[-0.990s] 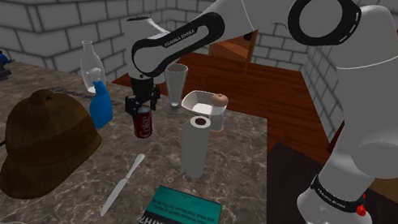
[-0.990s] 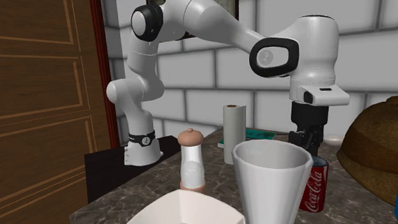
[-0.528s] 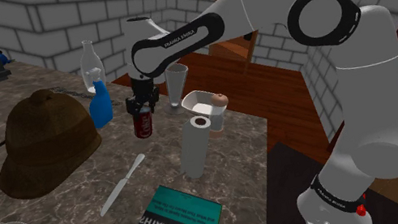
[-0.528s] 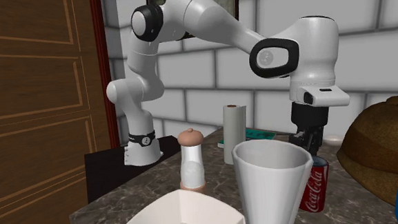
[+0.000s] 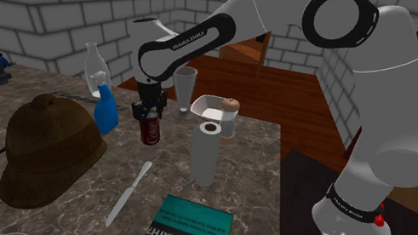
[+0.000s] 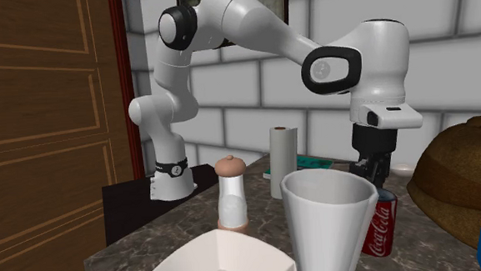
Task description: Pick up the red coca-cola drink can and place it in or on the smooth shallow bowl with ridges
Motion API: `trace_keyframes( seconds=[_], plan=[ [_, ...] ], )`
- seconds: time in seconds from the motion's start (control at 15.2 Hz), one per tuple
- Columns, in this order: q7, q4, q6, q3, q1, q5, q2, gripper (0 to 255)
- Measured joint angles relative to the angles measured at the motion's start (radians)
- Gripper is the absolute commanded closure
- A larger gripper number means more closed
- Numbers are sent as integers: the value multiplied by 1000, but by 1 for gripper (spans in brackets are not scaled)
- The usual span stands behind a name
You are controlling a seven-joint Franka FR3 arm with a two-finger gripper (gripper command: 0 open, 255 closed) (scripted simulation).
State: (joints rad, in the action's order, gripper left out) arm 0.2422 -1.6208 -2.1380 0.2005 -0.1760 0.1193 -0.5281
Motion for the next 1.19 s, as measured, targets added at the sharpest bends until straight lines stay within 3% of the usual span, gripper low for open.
trace_keyframes(
  seconds=[1.19],
  plan=[
    [-13,102,179,11,3,-20,77,255]
  ],
)
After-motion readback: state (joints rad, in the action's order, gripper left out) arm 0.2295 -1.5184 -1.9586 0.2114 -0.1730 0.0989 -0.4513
